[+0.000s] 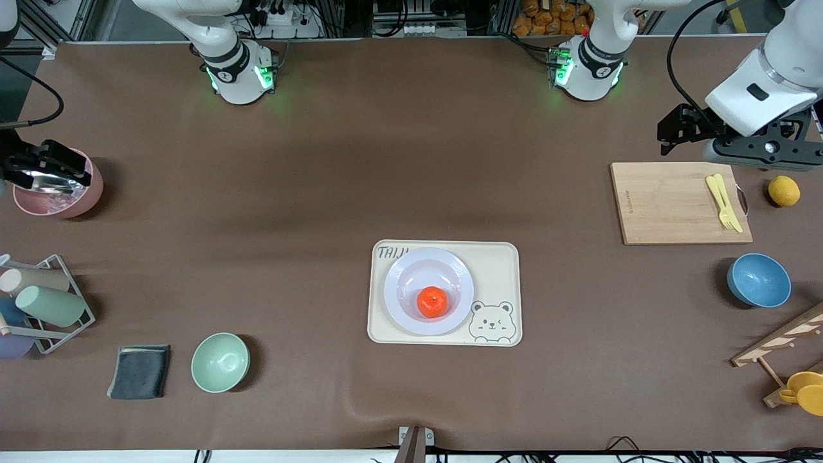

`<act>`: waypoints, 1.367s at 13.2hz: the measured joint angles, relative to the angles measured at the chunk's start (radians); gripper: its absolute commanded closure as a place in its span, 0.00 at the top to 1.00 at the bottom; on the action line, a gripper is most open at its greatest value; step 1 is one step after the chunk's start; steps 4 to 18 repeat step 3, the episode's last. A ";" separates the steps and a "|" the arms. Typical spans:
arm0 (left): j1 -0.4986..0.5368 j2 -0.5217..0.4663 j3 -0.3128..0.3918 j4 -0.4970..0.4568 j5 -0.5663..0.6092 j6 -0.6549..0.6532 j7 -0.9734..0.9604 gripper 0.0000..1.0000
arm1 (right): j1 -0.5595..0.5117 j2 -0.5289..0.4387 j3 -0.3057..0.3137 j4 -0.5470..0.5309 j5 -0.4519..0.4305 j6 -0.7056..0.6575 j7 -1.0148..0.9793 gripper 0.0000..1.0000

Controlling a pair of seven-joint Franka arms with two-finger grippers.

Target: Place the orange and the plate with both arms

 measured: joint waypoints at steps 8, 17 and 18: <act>0.001 0.002 0.000 0.000 -0.047 0.000 -0.015 1.00 | -0.009 0.000 -0.002 0.000 0.022 0.000 0.001 1.00; 0.001 0.002 0.000 0.000 -0.047 0.000 -0.015 1.00 | -0.009 0.000 -0.002 0.000 0.022 0.000 0.001 1.00; 0.001 0.002 0.000 0.000 -0.047 0.000 -0.015 1.00 | -0.009 0.000 -0.002 0.000 0.022 0.000 0.001 1.00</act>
